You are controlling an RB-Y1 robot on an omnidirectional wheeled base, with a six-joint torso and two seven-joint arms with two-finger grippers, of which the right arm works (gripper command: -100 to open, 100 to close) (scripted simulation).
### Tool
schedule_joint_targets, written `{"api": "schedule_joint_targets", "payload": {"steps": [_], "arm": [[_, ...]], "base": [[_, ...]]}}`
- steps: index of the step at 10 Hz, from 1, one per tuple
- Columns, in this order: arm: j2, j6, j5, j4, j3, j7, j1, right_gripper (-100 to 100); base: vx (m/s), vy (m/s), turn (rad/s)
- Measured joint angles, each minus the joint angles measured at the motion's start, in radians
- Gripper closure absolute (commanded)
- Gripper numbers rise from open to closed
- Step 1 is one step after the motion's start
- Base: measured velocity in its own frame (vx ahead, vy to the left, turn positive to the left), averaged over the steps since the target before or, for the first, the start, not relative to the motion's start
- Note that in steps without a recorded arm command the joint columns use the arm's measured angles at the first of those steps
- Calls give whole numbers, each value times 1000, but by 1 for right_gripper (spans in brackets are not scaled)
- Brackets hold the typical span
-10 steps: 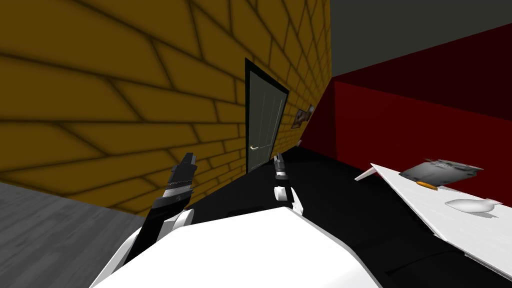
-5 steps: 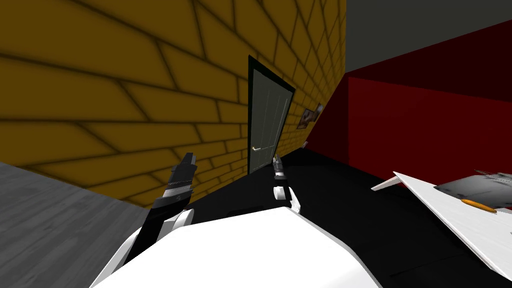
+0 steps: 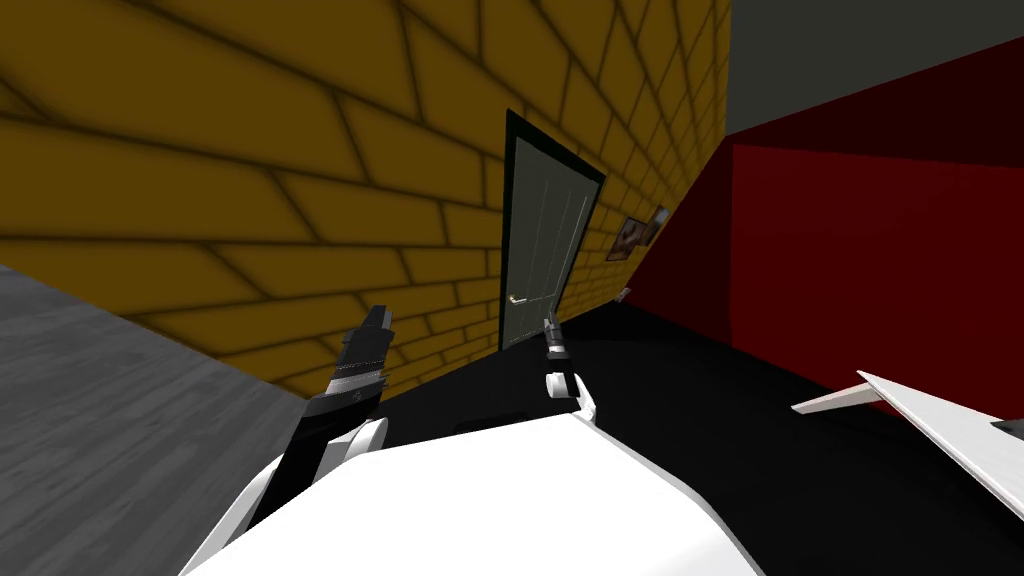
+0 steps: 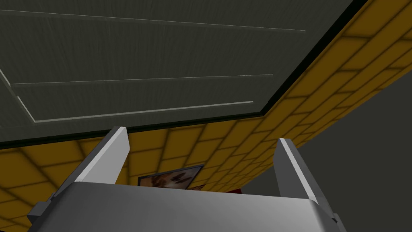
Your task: Pull the door open
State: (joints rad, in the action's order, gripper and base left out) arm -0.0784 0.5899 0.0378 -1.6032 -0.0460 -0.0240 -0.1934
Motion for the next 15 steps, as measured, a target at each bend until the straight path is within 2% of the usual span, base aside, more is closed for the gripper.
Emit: {"api": "schedule_joint_targets", "payload": {"steps": [3, 5, 10, 11, 15], "arm": [[-8, 13, 7, 62, -4, 6, 18, -100], [-13, 35, 13, 130, -8, 8, 46, -100], [-22, 52, 22, 234, -14, 14, 80, -100], [-28, 58, 27, 258, -17, 19, 90, -100], [-39, 96, 39, 390, -26, 27, 143, -100]], "base": [[32, -44, 115], [58, -64, 136], [29, -45, 108], [36, -48, 69], [42, -73, 154]]}}
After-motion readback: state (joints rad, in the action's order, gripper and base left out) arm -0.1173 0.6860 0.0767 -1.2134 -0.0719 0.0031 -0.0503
